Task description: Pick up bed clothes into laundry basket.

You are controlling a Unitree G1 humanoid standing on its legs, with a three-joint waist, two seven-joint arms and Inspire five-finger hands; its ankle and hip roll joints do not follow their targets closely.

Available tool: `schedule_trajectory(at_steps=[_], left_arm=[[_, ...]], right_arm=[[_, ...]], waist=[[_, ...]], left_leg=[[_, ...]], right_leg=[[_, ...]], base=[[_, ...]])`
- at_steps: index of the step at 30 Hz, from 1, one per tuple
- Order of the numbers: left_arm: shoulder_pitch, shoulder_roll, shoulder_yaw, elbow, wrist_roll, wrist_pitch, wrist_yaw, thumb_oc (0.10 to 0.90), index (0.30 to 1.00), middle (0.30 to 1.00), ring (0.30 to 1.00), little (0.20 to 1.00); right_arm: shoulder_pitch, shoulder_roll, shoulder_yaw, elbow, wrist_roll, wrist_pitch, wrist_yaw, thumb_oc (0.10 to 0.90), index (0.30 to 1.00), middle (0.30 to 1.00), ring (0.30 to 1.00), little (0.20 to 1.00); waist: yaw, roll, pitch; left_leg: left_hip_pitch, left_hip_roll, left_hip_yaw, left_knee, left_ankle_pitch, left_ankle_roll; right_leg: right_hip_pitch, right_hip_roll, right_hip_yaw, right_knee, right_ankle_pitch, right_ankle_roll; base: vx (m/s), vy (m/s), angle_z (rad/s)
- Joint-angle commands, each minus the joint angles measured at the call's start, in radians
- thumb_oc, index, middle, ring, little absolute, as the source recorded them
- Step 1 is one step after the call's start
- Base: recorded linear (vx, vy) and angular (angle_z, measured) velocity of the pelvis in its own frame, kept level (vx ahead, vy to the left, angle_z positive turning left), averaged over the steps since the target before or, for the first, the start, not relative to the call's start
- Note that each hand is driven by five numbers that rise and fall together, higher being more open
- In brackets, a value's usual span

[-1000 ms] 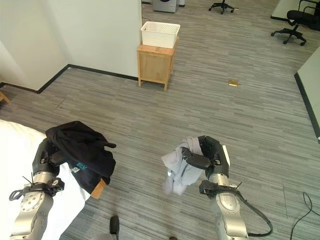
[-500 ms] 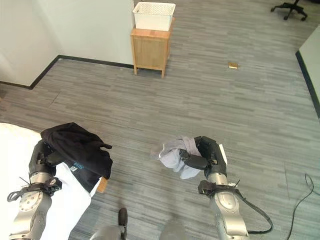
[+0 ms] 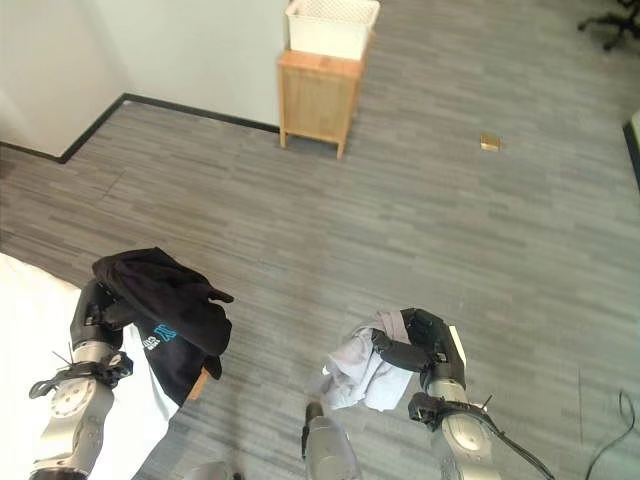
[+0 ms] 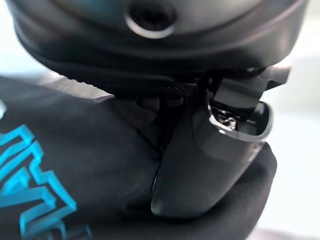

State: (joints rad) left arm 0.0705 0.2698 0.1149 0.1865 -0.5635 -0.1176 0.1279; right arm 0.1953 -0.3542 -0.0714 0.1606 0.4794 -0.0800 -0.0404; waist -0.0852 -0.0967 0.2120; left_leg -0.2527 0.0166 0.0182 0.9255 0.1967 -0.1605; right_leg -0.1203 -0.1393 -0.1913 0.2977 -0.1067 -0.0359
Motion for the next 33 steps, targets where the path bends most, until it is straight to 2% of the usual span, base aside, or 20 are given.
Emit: schedule_trajectory(at_steps=[1, 2, 5, 7, 10, 12, 15, 17, 18, 19, 20, 21, 22, 23, 24, 27, 29, 31, 32, 33], left_arm=[[-0.057, 0.064, 0.073, -0.134, -0.037, -0.138, 0.0, 0.4, 0.3, 0.3, 0.3, 0.3], [-0.046, 0.062, 0.078, -0.122, -0.039, -0.134, 0.001, 0.4, 0.3, 0.3, 0.3, 0.3], [-0.011, 0.06, 0.082, -0.105, -0.033, -0.13, 0.009, 0.4, 0.3, 0.3, 0.3, 0.3], [0.008, 0.043, 0.082, -0.107, -0.031, -0.125, 0.003, 0.4, 0.3, 0.3, 0.3, 0.3], [0.028, 0.025, 0.078, -0.103, 0.005, -0.116, -0.007, 0.4, 0.3, 0.3, 0.3, 0.3], [0.027, 0.027, 0.084, -0.1, 0.01, -0.115, -0.003, 0.4, 0.3, 0.3, 0.3, 0.3], [0.042, 0.033, 0.111, -0.102, 0.029, -0.115, 0.004, 0.4, 0.3, 0.3, 0.3, 0.3], [0.06, 0.038, 0.125, -0.118, 0.044, -0.121, 0.014, 0.4, 0.3, 0.3, 0.3, 0.3], [0.053, 0.064, 0.126, -0.101, 0.06, -0.115, 0.012, 0.4, 0.3, 0.3, 0.3, 0.3], [0.053, 0.077, 0.125, -0.098, 0.069, -0.116, 0.013, 0.4, 0.3, 0.3, 0.3, 0.3], [0.061, 0.086, 0.13, -0.099, 0.084, -0.107, 0.013, 0.4, 0.3, 0.3, 0.3, 0.3], [0.061, 0.094, 0.132, -0.104, 0.084, -0.106, 0.023, 0.4, 0.3, 0.3, 0.3, 0.3], [0.061, 0.094, 0.133, -0.104, 0.084, -0.106, 0.023, 0.4, 0.3, 0.3, 0.3, 0.3], [0.049, 0.105, 0.134, -0.102, 0.071, -0.098, 0.025, 0.4, 0.3, 0.3, 0.3, 0.3], [0.041, 0.11, 0.131, -0.105, 0.061, -0.1, 0.025, 0.4, 0.3, 0.3, 0.3, 0.3], [-0.019, 0.125, 0.085, -0.095, 0.076, -0.093, 0.014, 0.4, 0.3, 0.3, 0.3, 0.3], [-0.068, 0.124, 0.018, -0.097, 0.078, -0.086, -0.011, 0.4, 0.3, 0.3, 0.3, 0.3], [-0.115, 0.122, -0.028, -0.108, 0.086, -0.084, -0.028, 0.4, 0.3, 0.3, 0.3, 0.3], [-0.139, 0.113, -0.056, -0.11, 0.083, -0.083, -0.04, 0.4, 0.3, 0.3, 0.3, 0.3], [-0.168, 0.095, -0.101, -0.101, 0.076, -0.08, -0.053, 0.4, 0.3, 0.3, 0.3, 0.3]], right_arm=[[-0.158, -0.086, -0.023, -0.164, 0.043, -0.126, -0.03, 0.4, 0.3, 0.3, 0.3, 0.3], [-0.155, -0.084, -0.025, -0.178, 0.046, -0.126, -0.02, 0.4, 0.3, 0.3, 0.3, 0.3], [-0.142, -0.062, -0.023, -0.193, 0.047, -0.13, -0.013, 0.4, 0.3, 0.3, 0.3, 0.3], [-0.142, -0.054, -0.005, -0.186, 0.023, -0.13, -0.009, 0.4, 0.3, 0.3, 0.3, 0.3], [-0.157, -0.072, 0.009, -0.186, -0.012, -0.124, 0.009, 0.4, 0.3, 0.3, 0.3, 0.3], [-0.17, -0.074, 0.016, -0.188, -0.013, -0.122, 0.009, 0.4, 0.3, 0.3, 0.3, 0.3], [-0.196, -0.074, 0.028, -0.192, -0.006, -0.109, 0.023, 0.4, 0.3, 0.3, 0.3, 0.3], [-0.21, -0.071, 0.037, -0.2, -0.016, -0.111, 0.024, 0.4, 0.3, 0.3, 0.3, 0.3], [-0.208, -0.057, 0.051, -0.218, -0.025, -0.104, 0.042, 0.4, 0.3, 0.3, 0.3, 0.3], [-0.22, -0.047, 0.053, -0.21, -0.03, -0.111, 0.033, 0.4, 0.3, 0.3, 0.3, 0.3], [-0.227, -0.035, 0.06, -0.202, -0.027, -0.11, 0.034, 0.4, 0.3, 0.3, 0.3, 0.3], [-0.228, -0.02, 0.062, -0.2, -0.025, -0.112, 0.025, 0.4, 0.3, 0.3, 0.3, 0.3], [-0.229, -0.02, 0.062, -0.201, -0.025, -0.112, 0.025, 0.4, 0.3, 0.3, 0.3, 0.3], [-0.226, 0.005, 0.074, -0.214, -0.014, -0.112, 0.036, 0.4, 0.3, 0.3, 0.3, 0.3], [-0.231, 0.007, 0.092, -0.219, -0.038, -0.112, 0.036, 0.4, 0.3, 0.3, 0.3, 0.3], [-0.226, -0.01, 0.092, -0.239, -0.061, -0.102, 0.029, 0.4, 0.3, 0.3, 0.3, 0.3], [-0.206, -0.029, 0.066, -0.244, -0.059, -0.1, 0.03, 0.4, 0.3, 0.3, 0.3, 0.3], [-0.195, -0.035, 0.05, -0.237, -0.062, -0.099, 0.02, 0.4, 0.3, 0.3, 0.3, 0.3], [-0.193, -0.04, 0.042, -0.228, -0.063, -0.096, 0.015, 0.4, 0.3, 0.3, 0.3, 0.3], [-0.179, -0.04, 0.024, -0.217, -0.051, -0.089, 0.006, 0.4, 0.3, 0.3, 0.3, 0.3]], waist=[[0.075, 0.038, 0.003], [0.09, 0.04, 0.001], [0.147, 0.083, -0.018], [0.197, 0.119, -0.026], [0.23, 0.114, -0.042], [0.239, 0.111, -0.05], [0.267, 0.112, -0.09], [0.281, 0.097, -0.114], [0.299, 0.076, -0.151], [0.305, 0.044, -0.17], [0.33, 0.017, -0.19], [0.334, 0.021, -0.184], [0.338, 0.025, -0.186], [0.297, 0.078, -0.152], [0.26, 0.113, -0.124], [0.154, 0.173, -0.053], [0.08, 0.18, -0.03], [0.053, 0.159, -0.029], [0.038, 0.125, -0.035], [-0.003, 0.085, -0.041]], left_leg=[[-0.084, 0.021, 0.063, 0.019, -0.119, 0.031], [-0.12, -0.001, 0.062, -0.05, -0.102, 0.04], [-0.149, 0.016, 0.048, -0.385, -0.034, 0.045], [-0.161, -0.001, -0.007, -0.687, -0.006, 0.06], [-0.159, -0.007, 0.007, -0.997, 0.035, 0.049], [-0.181, 0.003, 0.027, -1.01, 0.039, 0.044], [-0.167, 0.071, 0.136, -0.98, 0.096, 0.042], [-0.145, 0.071, 0.174, -0.972, 0.087, 0.071], [-0.133, 0.059, 0.174, -0.933, 0.143, 0.086], [-0.132, 0.032, 0.19, -0.902, 0.111, 0.111], [-0.13, 0.002, 0.19, -0.871, 0.079, 0.14], [-0.094, -0.005, 0.192, -0.855, 0.031, 0.166], [-0.098, 0.003, 0.194, -0.852, 0.032, 0.166], [0.044, 0.004, 0.174, -0.862, -0.044, 0.204], [0.12, 0.01, 0.161, -0.883, -0.072, 0.217], [0.266, 0.029, 0.12, -0.932, -0.114, 0.224], [0.339, 0.018, 0.086, -0.949, -0.146, 0.215], [0.371, 0.009, 0.074, -0.957, -0.183, 0.195], [0.4, -0.01, 0.059, -0.963, -0.218, 0.173], [0.452, -0.016, 0.01, -0.971, -0.267, 0.142]], right_leg=[[0.183, 0.031, 0.094, -0.385, 0.172, 0.067], [0.199, 0.03, 0.104, -0.385, 0.161, 0.07], [0.284, 0.058, 0.126, -0.385, 0.077, 0.074], [0.334, 0.094, 0.164, -0.385, 0.02, 0.075], [0.445, 0.099, 0.203, -0.385, -0.057, 0.077], [0.476, 0.095, 0.222, -0.385, -0.078, 0.079], [0.565, 0.076, 0.267, -0.385, -0.131, 0.09], [0.592, 0.052, 0.269, -0.385, -0.154, 0.094], [0.599, 0.006, 0.256, -0.308, -0.098, 0.122], [0.573, -0.028, 0.239, -0.228, -0.053, 0.155], [0.548, -0.056, 0.243, -0.094, 0.114, 0.199], [0.487, -0.063, 0.233, 0.072, 0.233, 0.226], [0.48, -0.058, 0.241, 0.073, 0.237, 0.226], [0.305, -0.004, 0.229, 0.405, 0.367, 0.243], [0.184, -0.019, 0.2, 0.561, 0.392, 0.247], [-0.154, -0.062, 0.139, 0.767, 0.307, 0.22], [-0.282, -0.096, 0.089, 0.725, 0.27, 0.215], [-0.309, -0.143, 0.056, 0.573, 0.309, 0.225], [-0.304, -0.179, 0.046, 0.392, 0.334, 0.23], [-0.252, -0.161, 0.086, 0.127, 0.338, 0.237]], base=[[0.44, -0.104, -0.59], [0.48, -0.034, -0.35], [0.62, 0.028, 0.02], [0.7, 0.049, -0.12], [0.68, -0.009, -0.21], [0.5, 0.016, -0.13], [0.67, 0.087, -0.54], [0.63, 0.088, -0.25], [0.62, 0.108, -0.03], [0.85, 0.163, -0.08], [0.57, 0.15, -0.15], [0.38, 0.134, -0.2], [0.63, 0.314, -0.13], [0.66, 0.399, 0.21], [0.84, 0.455, 0.72], [0.55, 0.182, 0.59], [0.59, -0.049, 0.81], [0.56, -0.186, 1.47], [0.83, -0.47, 0.89], [0.66, -0.398, 0.59]])
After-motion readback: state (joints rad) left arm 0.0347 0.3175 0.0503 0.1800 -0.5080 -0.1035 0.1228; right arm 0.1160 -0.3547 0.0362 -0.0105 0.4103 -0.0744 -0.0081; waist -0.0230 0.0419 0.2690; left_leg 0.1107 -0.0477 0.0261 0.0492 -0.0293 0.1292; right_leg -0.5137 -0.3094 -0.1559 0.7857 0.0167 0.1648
